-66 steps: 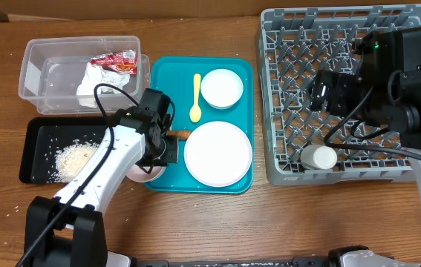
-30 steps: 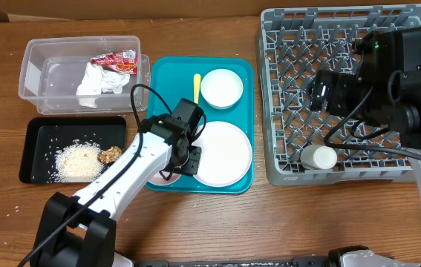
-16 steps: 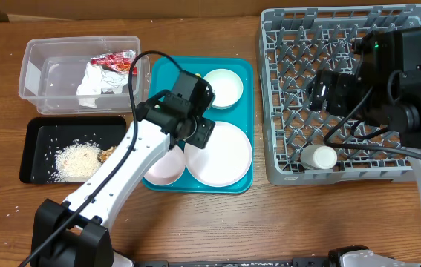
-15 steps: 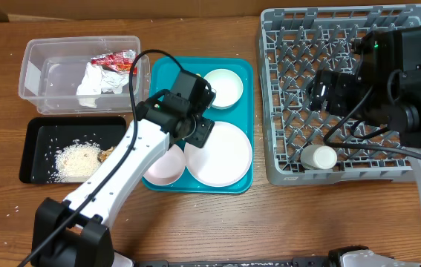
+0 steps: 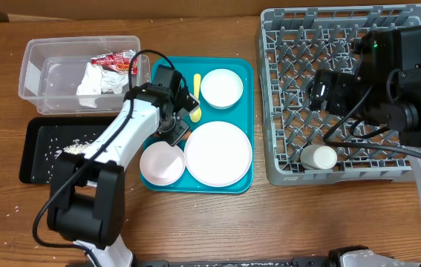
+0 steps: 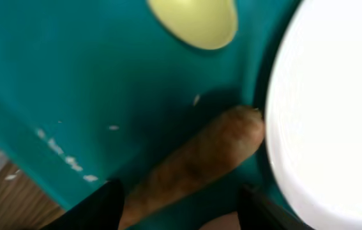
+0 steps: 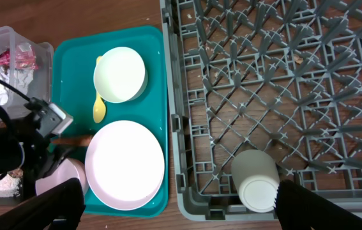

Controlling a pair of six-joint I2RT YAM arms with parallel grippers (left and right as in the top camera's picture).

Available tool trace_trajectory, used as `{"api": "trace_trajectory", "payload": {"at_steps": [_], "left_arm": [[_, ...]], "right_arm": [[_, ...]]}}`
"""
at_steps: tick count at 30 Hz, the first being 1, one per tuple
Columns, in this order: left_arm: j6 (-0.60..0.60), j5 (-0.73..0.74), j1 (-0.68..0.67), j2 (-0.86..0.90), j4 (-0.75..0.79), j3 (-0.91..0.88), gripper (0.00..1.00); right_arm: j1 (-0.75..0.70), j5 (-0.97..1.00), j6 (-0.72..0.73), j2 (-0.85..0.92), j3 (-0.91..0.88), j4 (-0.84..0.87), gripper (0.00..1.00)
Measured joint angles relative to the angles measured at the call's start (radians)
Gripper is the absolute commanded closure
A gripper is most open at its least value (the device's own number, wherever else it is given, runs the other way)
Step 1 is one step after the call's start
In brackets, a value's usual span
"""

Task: Sort waste into correct bins and load items into the dishwasher
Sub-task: 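Reach the left gripper to the carrot and grasp it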

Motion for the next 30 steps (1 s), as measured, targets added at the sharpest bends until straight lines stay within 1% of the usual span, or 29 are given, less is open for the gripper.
{"api": "trace_trajectory", "payload": {"at_steps": [6, 7, 8, 10, 12, 14, 15, 16, 22, 25, 28, 30], "left_arm": [[0.039, 0.049, -0.003, 0.045, 0.002, 0.000, 0.43], [0.042, 0.052, -0.003, 0.057, 0.002, 0.000, 0.46], [0.044, 0.052, -0.003, 0.073, 0.003, 0.001, 0.55], [0.051, 0.053, -0.003, 0.111, 0.010, 0.006, 0.59], [0.047, 0.051, -0.003, 0.117, 0.013, 0.016, 0.62], [0.037, 0.051, -0.003, 0.120, 0.019, 0.020, 0.73], [0.030, 0.052, -0.003, 0.121, 0.024, 0.021, 0.82], [0.020, 0.052, -0.003, 0.121, 0.028, 0.021, 0.96], [-0.042, 0.051, -0.003, 0.124, 0.025, 0.035, 0.96], [-0.089, 0.043, -0.003, 0.146, -0.035, 0.089, 0.96], [-0.147, 0.036, -0.002, 0.175, -0.179, 0.204, 0.96], [-0.192, 0.033, 0.000, 0.185, -0.292, 0.332, 0.96]], "right_arm": [[0.000, 0.000, 0.000, 0.000, 0.000, 0.000, 0.02], [0.000, 0.000, 0.000, 0.000, 0.000, 0.000, 0.02], [0.000, 0.000, 0.000, 0.000, 0.000, 0.000, 0.02], [0.000, 0.000, 0.000, 0.001, 0.000, 0.000, 0.02], [0.000, 0.000, 0.000, 0.002, 0.000, 0.000, 0.02], [0.000, 0.000, 0.000, 0.004, 0.000, 0.000, 0.02], [0.000, 0.000, 0.000, 0.005, 0.000, 0.000, 0.02], [0.000, 0.000, 0.000, 0.006, 0.000, 0.000, 0.02], [0.000, 0.000, 0.000, 0.008, 0.000, 0.000, 0.02], [0.000, 0.000, 0.000, 0.008, 0.000, 0.000, 0.02], [0.000, 0.000, 0.000, 0.009, 0.000, -0.001, 0.02], [0.000, 0.000, 0.000, 0.010, 0.000, -0.001, 0.02]]}}
